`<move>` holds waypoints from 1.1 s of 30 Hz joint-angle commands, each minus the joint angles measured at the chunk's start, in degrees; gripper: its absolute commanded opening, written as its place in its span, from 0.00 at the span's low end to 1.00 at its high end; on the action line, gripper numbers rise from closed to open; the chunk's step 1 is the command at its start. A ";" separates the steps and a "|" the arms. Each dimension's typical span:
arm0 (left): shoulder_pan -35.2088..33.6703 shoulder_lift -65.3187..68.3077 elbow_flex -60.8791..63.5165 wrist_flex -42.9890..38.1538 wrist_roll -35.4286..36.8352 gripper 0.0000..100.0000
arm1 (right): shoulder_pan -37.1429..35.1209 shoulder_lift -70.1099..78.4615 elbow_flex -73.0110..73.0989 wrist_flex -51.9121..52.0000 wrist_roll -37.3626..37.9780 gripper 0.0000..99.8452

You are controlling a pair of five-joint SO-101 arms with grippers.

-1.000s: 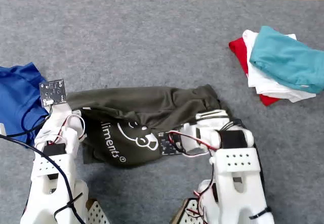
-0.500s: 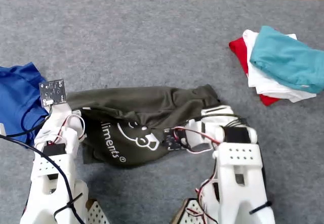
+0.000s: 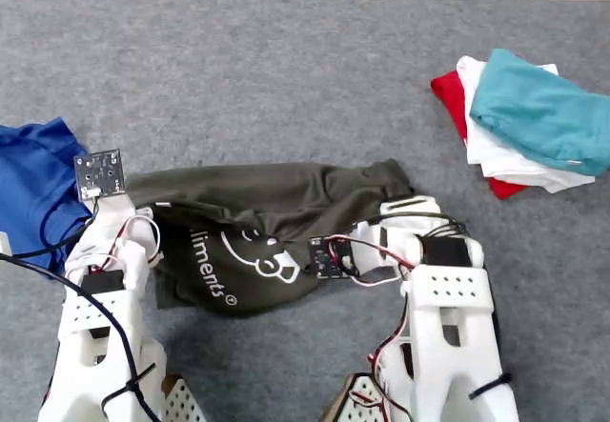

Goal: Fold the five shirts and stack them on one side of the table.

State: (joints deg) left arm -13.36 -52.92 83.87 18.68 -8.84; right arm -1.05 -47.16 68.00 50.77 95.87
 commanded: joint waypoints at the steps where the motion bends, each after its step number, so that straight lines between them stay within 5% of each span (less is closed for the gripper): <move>1: 0.88 -0.22 -0.26 -0.88 -0.44 0.02 | 0.57 2.07 -0.22 -1.58 0.09 0.14; 33: 0.88 -0.22 -0.26 -0.79 -0.44 0.02 | -1.27 4.53 -9.54 0.00 -7.30 0.04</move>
State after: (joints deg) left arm -13.36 -52.92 83.87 18.68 -8.84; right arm -1.85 -42.95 62.29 49.98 89.98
